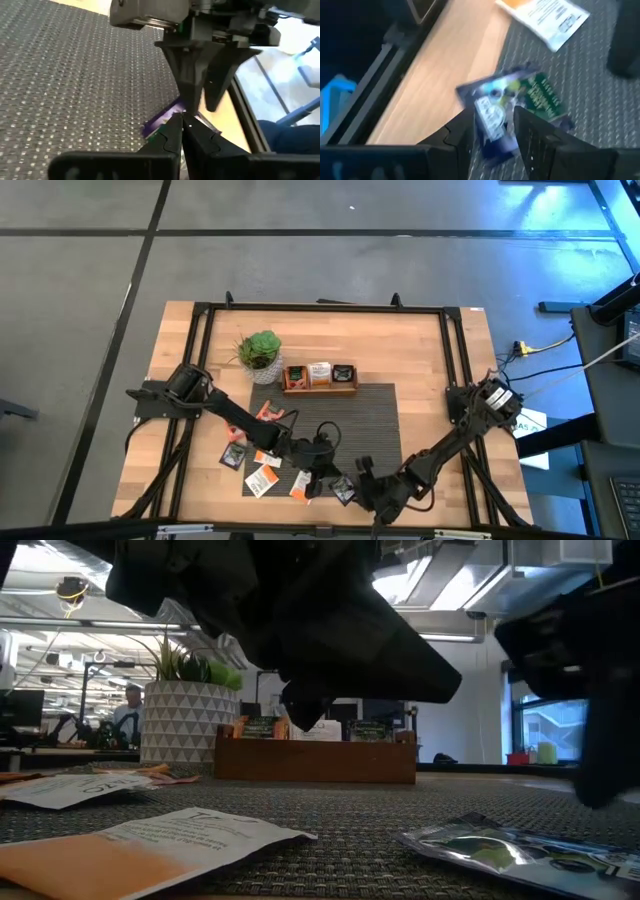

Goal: Pick & Place Tea
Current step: Put the right black tea bag into the right slot of the wooden organizer

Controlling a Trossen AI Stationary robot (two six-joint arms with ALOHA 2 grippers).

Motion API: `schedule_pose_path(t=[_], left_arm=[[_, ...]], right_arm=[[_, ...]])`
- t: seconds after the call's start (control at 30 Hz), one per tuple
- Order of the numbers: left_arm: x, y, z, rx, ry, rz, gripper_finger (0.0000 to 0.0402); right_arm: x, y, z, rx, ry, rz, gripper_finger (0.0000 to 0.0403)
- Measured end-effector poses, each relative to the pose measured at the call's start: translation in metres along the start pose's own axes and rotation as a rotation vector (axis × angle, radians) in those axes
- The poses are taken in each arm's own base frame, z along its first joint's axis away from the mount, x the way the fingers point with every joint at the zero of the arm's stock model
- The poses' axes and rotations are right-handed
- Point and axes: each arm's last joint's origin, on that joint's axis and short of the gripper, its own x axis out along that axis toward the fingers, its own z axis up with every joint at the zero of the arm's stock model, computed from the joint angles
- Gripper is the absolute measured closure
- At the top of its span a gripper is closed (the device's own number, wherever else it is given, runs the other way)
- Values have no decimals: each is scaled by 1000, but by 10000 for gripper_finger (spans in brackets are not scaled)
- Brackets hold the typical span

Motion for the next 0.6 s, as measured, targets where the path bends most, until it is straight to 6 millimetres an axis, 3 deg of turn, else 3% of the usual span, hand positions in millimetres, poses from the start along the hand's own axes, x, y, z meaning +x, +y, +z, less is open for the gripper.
schedule_pose_path(t=[0.17, 0.43, 0.6], left_arm=[[0, -1, 0, -92, 20, -38, 378], [0, -1, -1, -276, 14, -13, 289], [0, -1, -1, -334, 30, -25, 265]], right_arm=[[2, 3, -4, 12, 14, 8, 264], [9, 6, -10, 3, 31, 8, 264], [18, 8, -15, 0, 40, 3, 264]])
